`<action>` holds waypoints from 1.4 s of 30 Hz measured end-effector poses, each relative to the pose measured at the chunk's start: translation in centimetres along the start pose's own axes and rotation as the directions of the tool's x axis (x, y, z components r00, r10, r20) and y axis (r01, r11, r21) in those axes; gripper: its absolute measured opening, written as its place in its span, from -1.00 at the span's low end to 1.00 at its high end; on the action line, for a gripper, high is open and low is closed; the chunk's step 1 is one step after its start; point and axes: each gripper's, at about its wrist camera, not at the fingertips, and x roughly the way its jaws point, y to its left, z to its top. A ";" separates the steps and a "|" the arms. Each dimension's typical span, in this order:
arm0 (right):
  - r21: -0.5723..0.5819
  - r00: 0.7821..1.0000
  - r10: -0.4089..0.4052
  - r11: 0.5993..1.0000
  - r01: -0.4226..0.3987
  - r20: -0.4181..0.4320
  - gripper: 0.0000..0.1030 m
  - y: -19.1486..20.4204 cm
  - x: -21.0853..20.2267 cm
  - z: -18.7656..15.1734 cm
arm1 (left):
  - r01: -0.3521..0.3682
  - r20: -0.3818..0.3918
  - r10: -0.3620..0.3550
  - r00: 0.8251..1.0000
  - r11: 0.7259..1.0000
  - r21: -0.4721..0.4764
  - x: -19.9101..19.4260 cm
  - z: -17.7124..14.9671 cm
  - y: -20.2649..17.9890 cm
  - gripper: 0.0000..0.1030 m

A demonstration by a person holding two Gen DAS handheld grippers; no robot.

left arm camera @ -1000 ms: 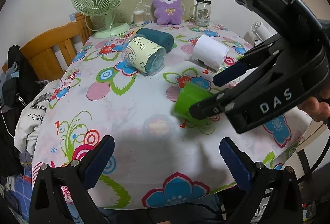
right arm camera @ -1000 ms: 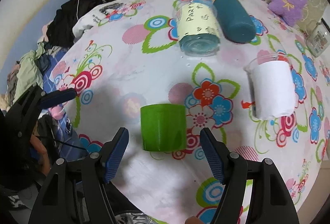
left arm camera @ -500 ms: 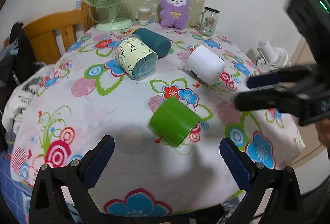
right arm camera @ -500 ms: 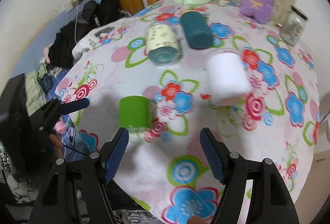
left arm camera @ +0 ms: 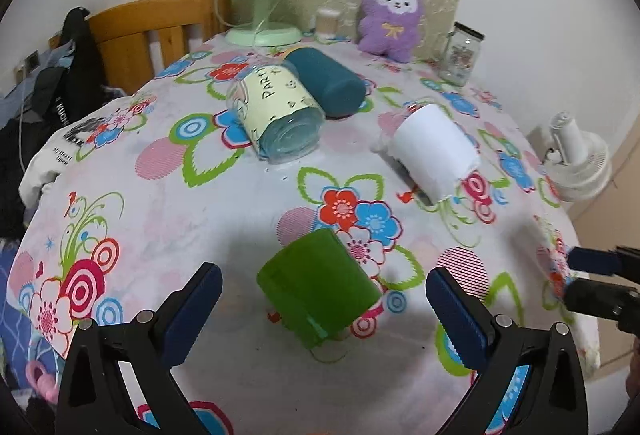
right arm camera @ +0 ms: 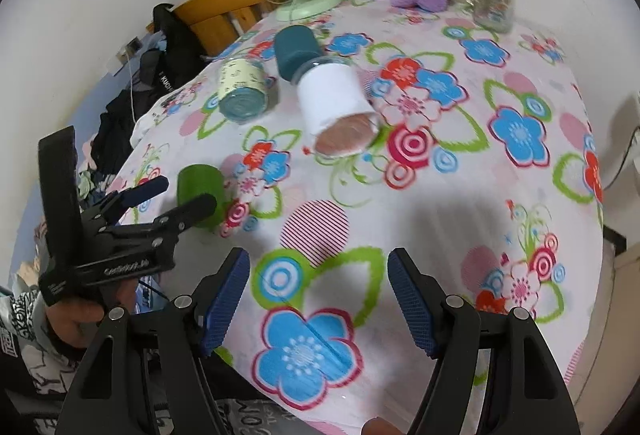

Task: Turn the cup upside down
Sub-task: 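Move the left gripper to the green cup and close on it, then lift the green cup with the left gripper and tilt it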

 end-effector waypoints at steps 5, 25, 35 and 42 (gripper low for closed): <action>0.029 1.000 0.010 1.000 -0.010 0.008 0.44 -1.3 -0.1 -0.5 | -0.037 -0.022 0.037 0.999 0.999 -0.016 1.1 -0.4 0.1 0.95; 0.045 0.998 0.060 0.997 -0.061 0.028 0.44 -1.7 0.7 -0.6 | -0.039 -0.002 0.039 0.999 0.999 0.020 -0.4 -1.0 1.1 0.34; 0.020 0.998 0.063 0.998 -0.064 0.032 0.44 -0.5 0.6 -1.0 | 0.079 -0.092 -0.074 0.993 0.995 0.059 -3.5 -0.9 2.4 0.34; 0.013 0.997 0.068 0.998 -0.068 0.032 0.44 0.1 0.5 -1.3 | 0.130 -0.170 -0.105 0.980 0.981 0.141 -5.1 -0.6 3.0 0.34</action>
